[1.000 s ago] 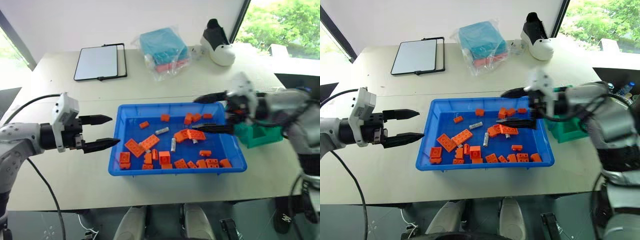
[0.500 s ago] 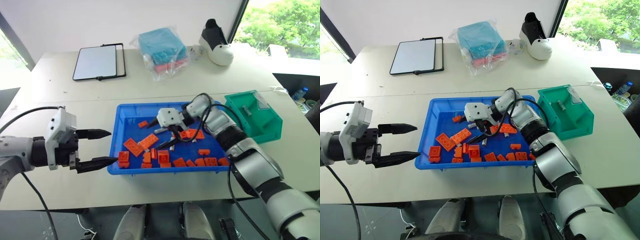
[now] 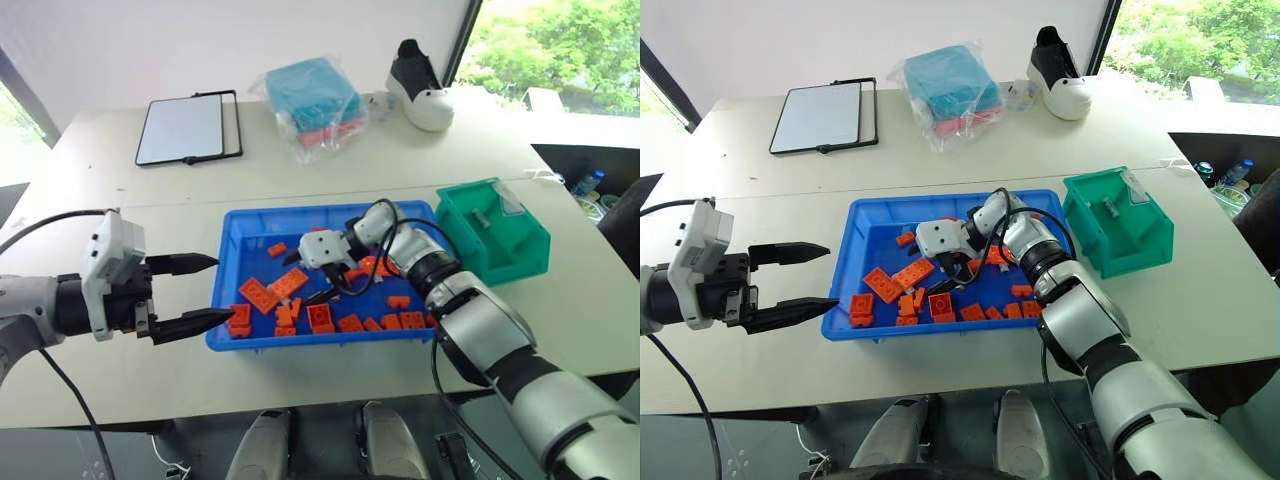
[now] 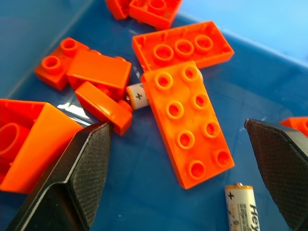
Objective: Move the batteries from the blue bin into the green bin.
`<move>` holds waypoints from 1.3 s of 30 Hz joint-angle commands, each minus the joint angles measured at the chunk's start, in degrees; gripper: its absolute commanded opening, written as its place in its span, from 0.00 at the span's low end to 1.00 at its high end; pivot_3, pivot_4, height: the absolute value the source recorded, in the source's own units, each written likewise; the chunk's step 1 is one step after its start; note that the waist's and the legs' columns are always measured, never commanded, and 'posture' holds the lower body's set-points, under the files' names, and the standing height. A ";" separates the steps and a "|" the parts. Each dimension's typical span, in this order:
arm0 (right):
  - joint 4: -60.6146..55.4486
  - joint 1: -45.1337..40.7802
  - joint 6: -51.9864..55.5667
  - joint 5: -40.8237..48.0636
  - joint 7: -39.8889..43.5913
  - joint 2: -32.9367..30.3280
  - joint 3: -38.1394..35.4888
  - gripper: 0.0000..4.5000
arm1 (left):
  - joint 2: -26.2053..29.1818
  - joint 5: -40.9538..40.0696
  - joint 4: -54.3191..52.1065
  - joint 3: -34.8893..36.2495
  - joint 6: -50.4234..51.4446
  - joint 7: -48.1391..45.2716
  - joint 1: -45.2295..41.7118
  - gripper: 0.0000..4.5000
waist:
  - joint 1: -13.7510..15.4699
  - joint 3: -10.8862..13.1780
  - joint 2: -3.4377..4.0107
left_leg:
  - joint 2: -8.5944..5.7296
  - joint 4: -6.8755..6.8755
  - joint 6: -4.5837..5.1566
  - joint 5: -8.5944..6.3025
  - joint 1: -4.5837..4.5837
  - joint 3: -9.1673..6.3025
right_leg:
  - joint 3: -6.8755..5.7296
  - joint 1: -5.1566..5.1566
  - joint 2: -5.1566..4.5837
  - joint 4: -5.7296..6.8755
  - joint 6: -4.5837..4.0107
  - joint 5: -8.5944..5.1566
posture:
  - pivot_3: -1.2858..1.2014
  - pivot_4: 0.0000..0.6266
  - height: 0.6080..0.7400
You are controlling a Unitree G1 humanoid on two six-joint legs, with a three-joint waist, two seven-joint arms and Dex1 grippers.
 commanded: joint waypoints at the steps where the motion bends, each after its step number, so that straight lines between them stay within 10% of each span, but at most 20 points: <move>1: 0.80 -2.00 -0.56 -0.46 -1.11 1.06 -2.12 0.99 | 0.49 0.09 -0.18 0.64 -0.99 -0.15 -0.59 1.00 | -0.02 0.00 0.00 | 0.02 -0.01 -0.01 0.00 0.00 0.00 | 0.01 -0.01 0.02 0.00 -0.01 0.00 | 0.52 0.24 0.93; 9: -1.80 -1.49 2.56 1.38 1.54 1.49 -5.52 0.23 | 0.06 1.17 0.93 -1.50 -2.01 -0.20 -2.10 1.00 | -0.02 0.00 0.00 | 0.19 -0.04 -0.08 -0.01 0.01 0.06 | 0.15 -0.06 0.25 -0.01 -0.10 0.06 | 0.52 0.24 0.93; 21: -28.45 7.18 19.93 5.00 -0.32 -5.77 -9.90 0.23 | 0.04 3.55 5.33 -6.76 -4.09 -1.71 -7.73 1.00 | 0.16 0.00 0.00 | 0.27 -0.03 -0.11 -0.02 0.02 0.13 | 0.30 -0.11 0.35 0.00 -0.14 0.09 | 0.52 0.24 0.93; 30: -67.81 18.25 69.63 6.12 -12.68 -5.45 -5.79 0.23 | 1.34 4.23 7.79 -7.72 -3.72 -5.26 -8.29 1.00 | 0.15 -0.01 -0.02 | 0.32 -0.13 -0.10 -0.02 -0.04 0.44 | 0.76 -0.58 0.33 0.40 -0.23 0.04 | 0.52 0.24 0.93; 39: -68.07 16.10 81.41 5.72 -20.34 -1.00 3.38 0.23 | 2.99 6.42 11.46 -7.64 -4.75 -9.54 -9.06 1.00 | 0.14 -0.02 -0.03 | 0.30 -0.05 -0.09 -0.02 -0.07 0.55 | 0.85 -0.74 0.30 0.60 -0.42 -0.07 | 0.52 0.24 0.93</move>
